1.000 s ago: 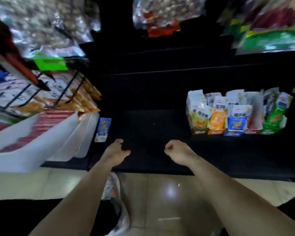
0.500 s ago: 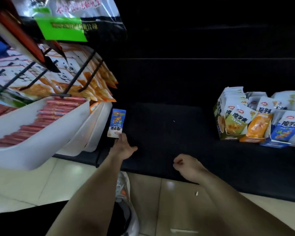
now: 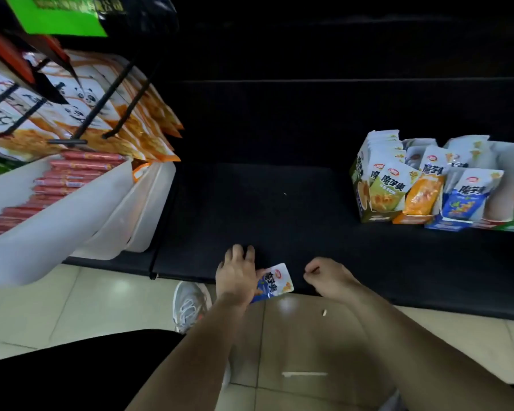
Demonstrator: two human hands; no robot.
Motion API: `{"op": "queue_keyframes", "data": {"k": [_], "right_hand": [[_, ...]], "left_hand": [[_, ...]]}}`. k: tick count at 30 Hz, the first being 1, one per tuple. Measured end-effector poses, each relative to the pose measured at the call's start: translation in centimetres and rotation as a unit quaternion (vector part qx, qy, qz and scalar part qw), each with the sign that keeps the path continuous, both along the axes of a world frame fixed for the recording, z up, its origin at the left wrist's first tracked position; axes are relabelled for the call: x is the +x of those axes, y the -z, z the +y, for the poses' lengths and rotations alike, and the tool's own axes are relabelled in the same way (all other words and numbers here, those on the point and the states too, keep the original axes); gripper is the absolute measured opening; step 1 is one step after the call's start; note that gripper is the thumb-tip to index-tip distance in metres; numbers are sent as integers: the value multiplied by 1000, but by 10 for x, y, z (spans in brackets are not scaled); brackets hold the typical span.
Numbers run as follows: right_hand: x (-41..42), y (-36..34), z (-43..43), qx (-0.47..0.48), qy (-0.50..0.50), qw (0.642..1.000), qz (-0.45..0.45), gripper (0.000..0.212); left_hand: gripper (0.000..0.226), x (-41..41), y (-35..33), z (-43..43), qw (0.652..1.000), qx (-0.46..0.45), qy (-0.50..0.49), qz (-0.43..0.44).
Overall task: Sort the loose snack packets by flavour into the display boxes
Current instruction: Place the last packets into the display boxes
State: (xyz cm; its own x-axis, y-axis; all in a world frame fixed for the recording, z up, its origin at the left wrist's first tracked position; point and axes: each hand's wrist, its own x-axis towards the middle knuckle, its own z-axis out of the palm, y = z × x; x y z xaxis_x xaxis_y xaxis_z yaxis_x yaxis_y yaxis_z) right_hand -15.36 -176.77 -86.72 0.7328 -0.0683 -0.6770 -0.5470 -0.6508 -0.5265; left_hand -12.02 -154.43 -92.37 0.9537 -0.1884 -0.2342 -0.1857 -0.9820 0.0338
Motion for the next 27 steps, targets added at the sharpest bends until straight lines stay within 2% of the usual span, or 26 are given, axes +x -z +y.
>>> {"op": "queue_keyframes", "data": {"k": [4, 8, 13, 16, 19, 22, 25, 27], "right_hand": [[-4, -4, -9, 5, 13, 1000, 10, 16], [-10, -2, -18, 5, 21, 1000, 10, 19], [-20, 0, -29, 0, 18, 1000, 7, 23], [-27, 3, -26, -7, 19, 1000, -3, 26], [-25, 6, -11, 8, -9, 1000, -27, 38], [-19, 10, 10, 11, -50, 998, -35, 49], [-17, 12, 18, -10, -74, 997, -26, 44], [-16, 7, 11, -17, -76, 997, -23, 39]], "left_hand": [[60, 5, -3, -5, 998, -39, -41, -7], [28, 9, 0, -15, 998, -68, -13, -1], [33, 9, 4, -25, 996, -71, -47, 30], [29, 12, 0, -31, 991, -98, -67, 54], [21, 13, -5, -36, 985, -135, -85, 60], [31, 7, -5, -38, 977, -174, -108, 66], [54, 1, -2, -40, 975, -181, -94, 89], [55, 2, -4, -43, 976, -169, -101, 98]]}}
